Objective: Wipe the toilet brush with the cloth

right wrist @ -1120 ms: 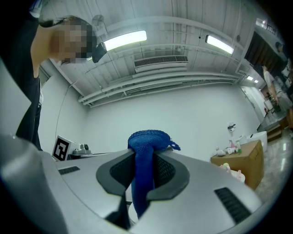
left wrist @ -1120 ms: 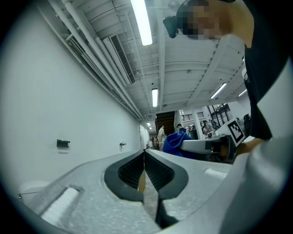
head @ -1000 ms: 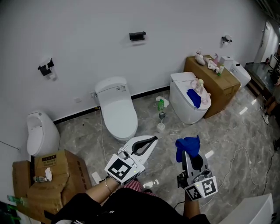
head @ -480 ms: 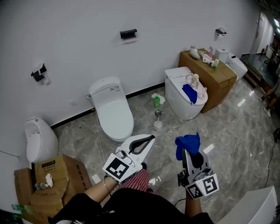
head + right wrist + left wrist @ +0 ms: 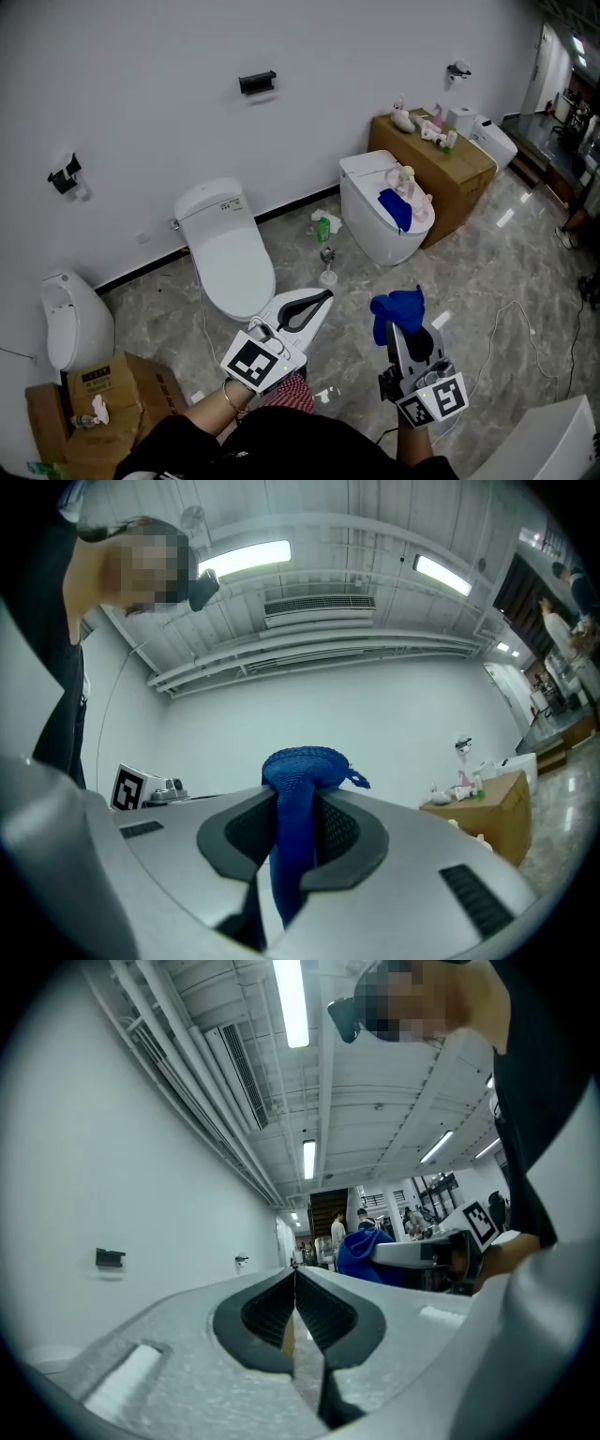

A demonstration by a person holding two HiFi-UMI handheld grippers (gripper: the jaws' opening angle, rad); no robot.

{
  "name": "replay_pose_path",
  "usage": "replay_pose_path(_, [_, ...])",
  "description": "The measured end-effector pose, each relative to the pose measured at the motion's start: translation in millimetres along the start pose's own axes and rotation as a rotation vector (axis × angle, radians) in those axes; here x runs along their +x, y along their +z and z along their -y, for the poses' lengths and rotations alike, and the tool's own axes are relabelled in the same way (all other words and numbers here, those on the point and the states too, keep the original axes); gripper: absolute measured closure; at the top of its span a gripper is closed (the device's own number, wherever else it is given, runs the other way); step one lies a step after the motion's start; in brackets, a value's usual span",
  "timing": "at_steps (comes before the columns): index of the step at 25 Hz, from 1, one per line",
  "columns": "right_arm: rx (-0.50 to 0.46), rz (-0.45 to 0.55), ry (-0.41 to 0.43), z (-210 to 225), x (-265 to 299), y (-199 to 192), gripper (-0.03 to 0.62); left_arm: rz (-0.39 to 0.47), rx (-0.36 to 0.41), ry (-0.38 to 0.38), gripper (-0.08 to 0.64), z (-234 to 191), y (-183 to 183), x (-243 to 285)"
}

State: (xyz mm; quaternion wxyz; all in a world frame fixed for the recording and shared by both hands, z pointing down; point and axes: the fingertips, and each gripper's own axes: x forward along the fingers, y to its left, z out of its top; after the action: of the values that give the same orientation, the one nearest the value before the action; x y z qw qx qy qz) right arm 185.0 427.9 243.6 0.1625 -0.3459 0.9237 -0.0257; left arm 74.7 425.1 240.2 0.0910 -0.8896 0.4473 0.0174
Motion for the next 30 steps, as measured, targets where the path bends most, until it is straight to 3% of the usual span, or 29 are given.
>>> replay_pose_path(30, [-0.012,-0.048,-0.028,60.3,173.4,-43.1,0.525,-0.007,-0.063,-0.141,0.554,-153.9,-47.7,84.8])
